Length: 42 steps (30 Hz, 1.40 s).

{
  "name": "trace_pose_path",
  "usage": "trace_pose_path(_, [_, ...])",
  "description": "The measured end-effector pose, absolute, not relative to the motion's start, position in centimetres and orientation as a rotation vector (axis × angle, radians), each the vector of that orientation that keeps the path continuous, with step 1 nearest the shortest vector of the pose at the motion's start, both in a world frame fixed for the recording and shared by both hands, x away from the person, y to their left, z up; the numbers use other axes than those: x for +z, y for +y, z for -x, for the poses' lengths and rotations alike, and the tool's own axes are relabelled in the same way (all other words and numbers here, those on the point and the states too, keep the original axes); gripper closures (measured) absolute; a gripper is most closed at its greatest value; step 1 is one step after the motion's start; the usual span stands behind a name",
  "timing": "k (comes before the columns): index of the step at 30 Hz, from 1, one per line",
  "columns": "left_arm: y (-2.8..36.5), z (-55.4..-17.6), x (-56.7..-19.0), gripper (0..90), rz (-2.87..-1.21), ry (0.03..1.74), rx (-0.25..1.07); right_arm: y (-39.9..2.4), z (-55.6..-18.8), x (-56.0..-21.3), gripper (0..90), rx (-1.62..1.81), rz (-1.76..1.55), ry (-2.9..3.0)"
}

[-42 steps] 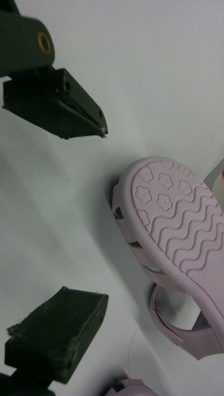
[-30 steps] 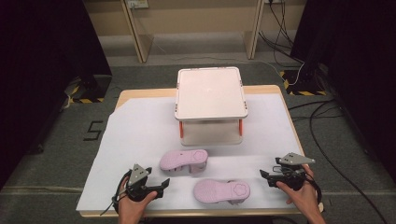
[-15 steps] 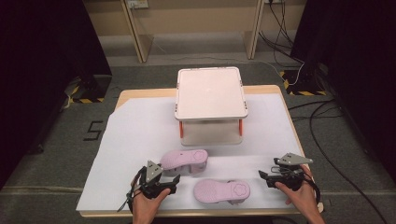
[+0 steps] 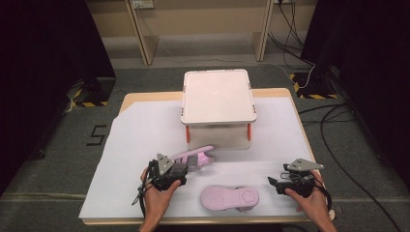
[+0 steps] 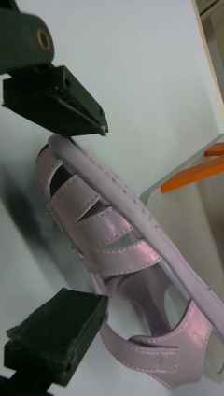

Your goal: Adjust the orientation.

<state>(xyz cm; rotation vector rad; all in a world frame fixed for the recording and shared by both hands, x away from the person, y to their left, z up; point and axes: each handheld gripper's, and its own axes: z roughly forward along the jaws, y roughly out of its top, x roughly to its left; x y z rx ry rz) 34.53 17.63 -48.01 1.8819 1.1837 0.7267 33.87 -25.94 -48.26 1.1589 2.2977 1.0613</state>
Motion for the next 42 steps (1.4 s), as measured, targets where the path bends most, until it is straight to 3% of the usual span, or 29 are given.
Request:
trace_pose_path(15, [17.9, -36.9, -48.4, 13.6, -1.811, 1.239, 0.691, -25.9, -33.9, -48.3, 20.2, 1.060, -1.158, 2.302])
trace_pose_path(30, [16.3, -35.5, -46.3, 19.6, -1.855, 1.102, 0.897, -25.9, -33.9, -48.4, 20.3, 1.059, -1.156, 2.305])
trace_pose_path(37, [15.6, -37.0, -47.2, 23.1, -1.891, 1.159, 0.908, -25.7, -34.0, -48.6, 20.3, 1.048, -1.149, 2.321])
trace_pose_path(42, [16.3, -37.8, -47.3, 20.5, -1.862, 1.180, 0.878, -25.6, -34.0, -48.7, 20.3, 1.040, -1.147, 2.332])
